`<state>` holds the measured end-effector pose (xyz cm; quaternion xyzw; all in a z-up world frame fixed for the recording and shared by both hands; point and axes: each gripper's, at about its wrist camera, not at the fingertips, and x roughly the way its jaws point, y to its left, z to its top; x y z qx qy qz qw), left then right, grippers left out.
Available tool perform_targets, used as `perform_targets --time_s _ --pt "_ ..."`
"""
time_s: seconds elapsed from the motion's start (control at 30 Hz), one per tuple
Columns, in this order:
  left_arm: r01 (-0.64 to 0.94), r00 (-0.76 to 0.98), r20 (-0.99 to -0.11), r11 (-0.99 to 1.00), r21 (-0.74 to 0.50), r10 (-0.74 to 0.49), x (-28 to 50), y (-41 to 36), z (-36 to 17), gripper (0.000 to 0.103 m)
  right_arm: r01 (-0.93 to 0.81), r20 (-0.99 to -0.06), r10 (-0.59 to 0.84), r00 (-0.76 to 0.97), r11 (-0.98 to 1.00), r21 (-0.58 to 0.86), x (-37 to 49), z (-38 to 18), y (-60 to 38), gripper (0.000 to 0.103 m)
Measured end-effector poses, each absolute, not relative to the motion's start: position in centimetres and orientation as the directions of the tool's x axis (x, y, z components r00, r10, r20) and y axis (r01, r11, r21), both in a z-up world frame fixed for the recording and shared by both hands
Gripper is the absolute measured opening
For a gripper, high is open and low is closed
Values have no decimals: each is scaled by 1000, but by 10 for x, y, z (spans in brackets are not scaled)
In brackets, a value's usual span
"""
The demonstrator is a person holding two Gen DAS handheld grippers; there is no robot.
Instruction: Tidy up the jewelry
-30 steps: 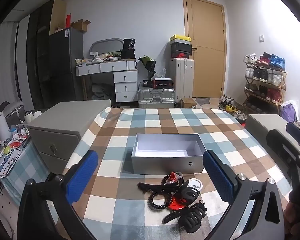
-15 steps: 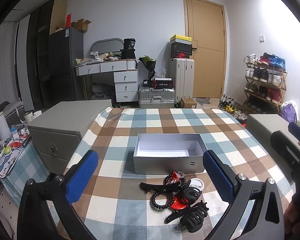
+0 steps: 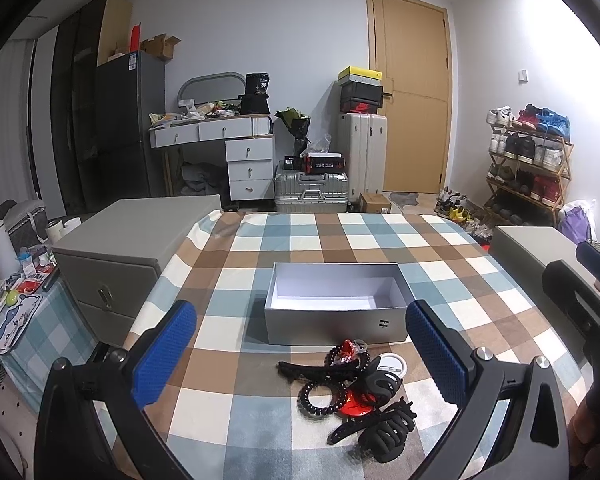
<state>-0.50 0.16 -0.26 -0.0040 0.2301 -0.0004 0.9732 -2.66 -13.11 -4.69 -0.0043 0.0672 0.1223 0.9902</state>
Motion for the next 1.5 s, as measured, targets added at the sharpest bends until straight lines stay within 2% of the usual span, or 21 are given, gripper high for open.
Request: perform_targets --time_s 0.2,0.93,1.5 --pt "1 893 -450 1000 -9 -5 -5 1 -4 102 -244 -139 247 959 969 41 -27 -46 -136 103" --pt "0 885 -466 1000 -21 -10 -6 3 -7 102 -248 -135 248 959 969 17 -30 -49 -135 103" --pt "-11 879 -476 1000 -14 3 -5 7 -13 102 -310 -172 314 934 949 48 -24 -59 -133 103"
